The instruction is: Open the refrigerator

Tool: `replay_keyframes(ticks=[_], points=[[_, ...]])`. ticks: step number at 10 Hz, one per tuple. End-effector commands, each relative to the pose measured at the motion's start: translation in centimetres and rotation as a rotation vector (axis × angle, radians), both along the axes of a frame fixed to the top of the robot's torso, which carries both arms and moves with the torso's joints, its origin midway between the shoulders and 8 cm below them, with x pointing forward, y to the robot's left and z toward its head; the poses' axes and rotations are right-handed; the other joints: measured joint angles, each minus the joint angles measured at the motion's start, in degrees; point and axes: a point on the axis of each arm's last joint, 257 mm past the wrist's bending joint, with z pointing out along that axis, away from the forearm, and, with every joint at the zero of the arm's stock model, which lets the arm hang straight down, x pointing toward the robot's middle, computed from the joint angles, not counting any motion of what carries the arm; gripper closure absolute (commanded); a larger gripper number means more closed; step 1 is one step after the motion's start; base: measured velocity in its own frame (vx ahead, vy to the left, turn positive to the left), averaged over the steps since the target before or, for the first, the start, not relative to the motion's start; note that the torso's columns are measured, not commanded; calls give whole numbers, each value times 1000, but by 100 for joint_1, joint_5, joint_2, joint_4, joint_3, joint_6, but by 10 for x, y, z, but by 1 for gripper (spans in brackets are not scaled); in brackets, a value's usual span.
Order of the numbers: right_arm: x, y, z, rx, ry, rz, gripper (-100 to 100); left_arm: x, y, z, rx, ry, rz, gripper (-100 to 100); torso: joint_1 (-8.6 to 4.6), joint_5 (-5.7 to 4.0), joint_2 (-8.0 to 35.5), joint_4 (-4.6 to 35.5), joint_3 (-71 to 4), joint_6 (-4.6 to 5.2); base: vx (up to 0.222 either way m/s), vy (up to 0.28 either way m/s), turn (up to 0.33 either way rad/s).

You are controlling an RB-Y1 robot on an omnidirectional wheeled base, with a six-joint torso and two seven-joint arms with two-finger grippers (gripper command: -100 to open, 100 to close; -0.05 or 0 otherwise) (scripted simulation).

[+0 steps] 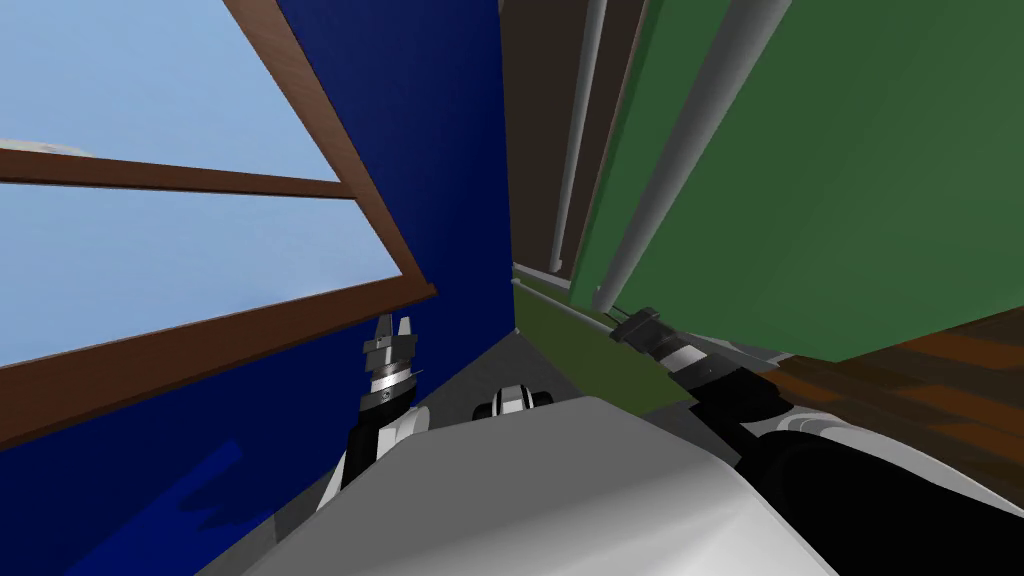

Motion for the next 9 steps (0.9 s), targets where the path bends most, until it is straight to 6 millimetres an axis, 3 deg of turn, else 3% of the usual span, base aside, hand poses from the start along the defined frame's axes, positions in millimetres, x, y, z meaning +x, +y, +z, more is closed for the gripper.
replay_keyframes(ticks=[1,6,7,8,9], points=[[8,26,2,1,-5,97,100,0,0,0,0,0,0,0,-10,-3,8,3,5,0,-247,-111,174],[15,62,4,-4,-9,234,100,0,0,0,0,0,0,0,19,10,-7,4,-7,-3,-265,-76,131],[15,54,0,-3,0,208,100,0,0,0,0,0,0,0,34,15,-15,0,-12,-14,-117,-39,25],[15,73,-1,2,5,274,100,0,0,0,0,0,0,0,30,17,-48,-3,-34,2,-144,-94,103],[15,73,-1,2,5,274,100,0,0,0,0,0,0,0,12,7,-39,-11,-30,-19,-184,-138,103]])
